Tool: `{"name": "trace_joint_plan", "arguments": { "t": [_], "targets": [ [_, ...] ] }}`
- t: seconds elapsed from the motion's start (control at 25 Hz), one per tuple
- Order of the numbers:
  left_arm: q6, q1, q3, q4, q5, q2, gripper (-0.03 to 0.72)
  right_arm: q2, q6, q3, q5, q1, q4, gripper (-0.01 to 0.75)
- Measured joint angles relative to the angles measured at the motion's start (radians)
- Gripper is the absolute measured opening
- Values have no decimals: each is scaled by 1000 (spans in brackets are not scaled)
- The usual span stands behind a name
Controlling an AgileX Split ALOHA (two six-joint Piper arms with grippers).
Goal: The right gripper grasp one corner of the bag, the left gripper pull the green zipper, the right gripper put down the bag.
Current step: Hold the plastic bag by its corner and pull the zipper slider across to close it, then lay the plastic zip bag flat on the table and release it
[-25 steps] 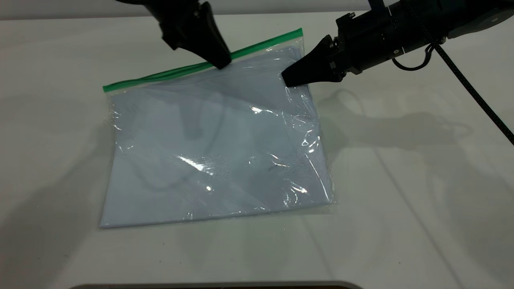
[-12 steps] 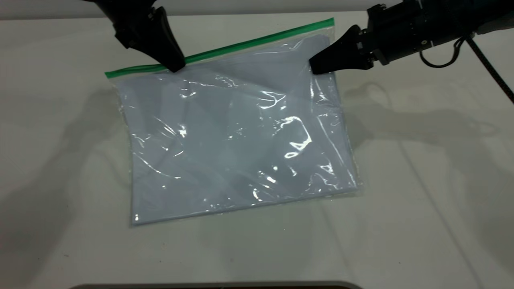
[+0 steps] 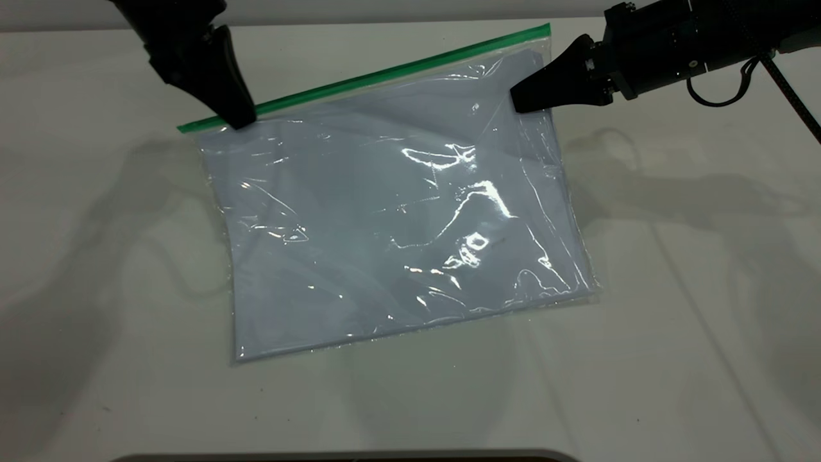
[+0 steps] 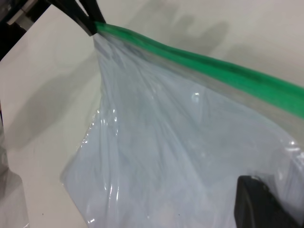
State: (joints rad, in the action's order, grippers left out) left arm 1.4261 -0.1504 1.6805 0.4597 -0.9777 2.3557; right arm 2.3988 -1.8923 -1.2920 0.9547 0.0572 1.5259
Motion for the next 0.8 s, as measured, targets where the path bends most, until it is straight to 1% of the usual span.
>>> {"name": "trace_joint_plan", "arguments": {
  "t": [0.16, 0.32, 0.4, 0.48, 0.6, 0.72, 0.8],
  "targets": [
    [-26, 0, 0, -59, -3, 0, 57, 0, 2, 0, -15, 0, 0, 35],
    [-40, 0, 0, -88, -4, 0, 61, 0, 13, 0, -37, -1, 8, 45],
    [-48, 1, 0, -96, -5, 0, 65, 0, 25, 0, -65, -1, 24, 67],
    [-65, 1, 0, -98, -7, 0, 88, 0, 36, 0, -87, -3, 35, 114],
    [-96, 8, 0, -120, -16, 0, 167, 0, 44, 0, -123, -11, 48, 259],
    [-130, 10, 0, -129, -10, 0, 305, -1, 83, 0, -149, -19, 60, 467],
    [-167, 10, 0, -129, 7, 0, 394, -1, 116, 0, -166, -19, 61, 578]
  ]
}}
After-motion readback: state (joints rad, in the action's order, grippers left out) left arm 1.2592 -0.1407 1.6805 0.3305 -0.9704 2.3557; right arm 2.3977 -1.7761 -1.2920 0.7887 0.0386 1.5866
